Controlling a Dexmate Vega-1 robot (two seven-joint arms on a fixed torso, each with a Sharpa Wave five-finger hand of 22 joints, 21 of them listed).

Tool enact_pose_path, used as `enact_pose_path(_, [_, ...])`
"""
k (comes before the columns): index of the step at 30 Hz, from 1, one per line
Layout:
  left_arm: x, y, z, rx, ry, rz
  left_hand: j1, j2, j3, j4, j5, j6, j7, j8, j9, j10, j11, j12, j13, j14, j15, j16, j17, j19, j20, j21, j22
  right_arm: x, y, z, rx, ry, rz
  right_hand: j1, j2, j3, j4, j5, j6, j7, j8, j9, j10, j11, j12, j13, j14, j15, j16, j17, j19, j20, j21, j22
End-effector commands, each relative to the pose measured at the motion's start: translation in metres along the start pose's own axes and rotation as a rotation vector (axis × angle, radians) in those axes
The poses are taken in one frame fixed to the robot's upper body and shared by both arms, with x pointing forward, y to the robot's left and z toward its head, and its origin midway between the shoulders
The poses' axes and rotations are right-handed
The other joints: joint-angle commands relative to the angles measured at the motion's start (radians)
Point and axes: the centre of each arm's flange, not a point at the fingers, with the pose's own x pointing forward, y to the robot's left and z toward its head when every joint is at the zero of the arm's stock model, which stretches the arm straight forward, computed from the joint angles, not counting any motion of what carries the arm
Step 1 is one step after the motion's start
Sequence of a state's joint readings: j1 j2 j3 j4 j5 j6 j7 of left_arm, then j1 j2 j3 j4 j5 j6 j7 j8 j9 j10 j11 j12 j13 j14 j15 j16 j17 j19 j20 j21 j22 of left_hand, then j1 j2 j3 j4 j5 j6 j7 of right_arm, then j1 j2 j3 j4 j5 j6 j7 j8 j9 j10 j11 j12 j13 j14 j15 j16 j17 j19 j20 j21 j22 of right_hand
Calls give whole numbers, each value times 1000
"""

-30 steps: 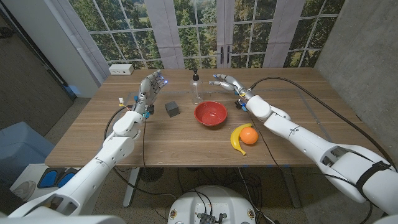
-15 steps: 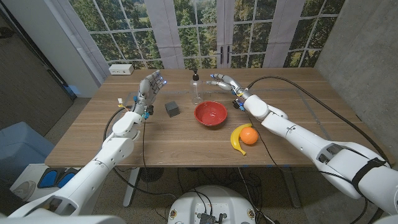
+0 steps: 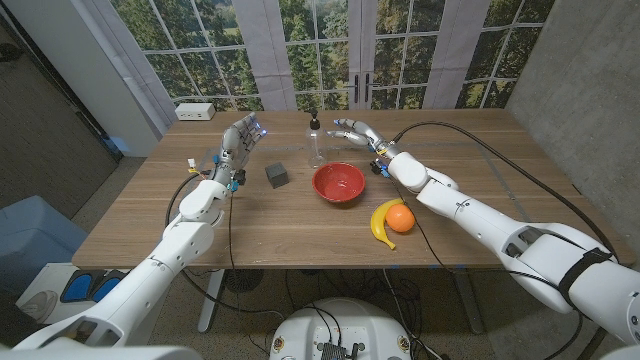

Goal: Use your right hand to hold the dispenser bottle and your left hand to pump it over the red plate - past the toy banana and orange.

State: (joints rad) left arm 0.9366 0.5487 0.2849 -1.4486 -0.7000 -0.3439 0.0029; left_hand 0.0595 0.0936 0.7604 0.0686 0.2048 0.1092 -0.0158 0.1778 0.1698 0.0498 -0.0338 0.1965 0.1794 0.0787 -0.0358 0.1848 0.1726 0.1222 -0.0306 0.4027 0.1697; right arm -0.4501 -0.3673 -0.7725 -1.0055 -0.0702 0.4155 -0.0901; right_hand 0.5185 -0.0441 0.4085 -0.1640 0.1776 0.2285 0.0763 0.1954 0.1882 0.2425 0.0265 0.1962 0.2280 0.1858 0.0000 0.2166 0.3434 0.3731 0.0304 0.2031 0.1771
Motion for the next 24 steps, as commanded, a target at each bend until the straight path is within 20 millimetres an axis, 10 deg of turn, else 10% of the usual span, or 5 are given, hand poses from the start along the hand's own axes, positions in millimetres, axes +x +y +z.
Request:
enact_pose_path(1, [-4,3,0,-2,1,8,-12,57,10,-2,-3,5,-3,5,6,8,-1,-1,1,13,-22,0,3,8,1,-3,3,6,6,2,-3,-3,8,-7,-2,-5,-2,1,2,-8,7,5,-4,-6,6,-1,-3,-5,3,1,3,3,0,1])
enact_pose_path(24, [-6,7,2,-1,-8,13,-14,58,12,-2,-3,5,-3,5,6,9,-3,-1,1,14,-21,0,3,11,1,-10,3,20,14,13,-37,-38,4,-4,-16,-16,2,7,-13,-18,3,6,-16,-14,4,-2,-18,-12,1,-1,-14,-11,-6,2])
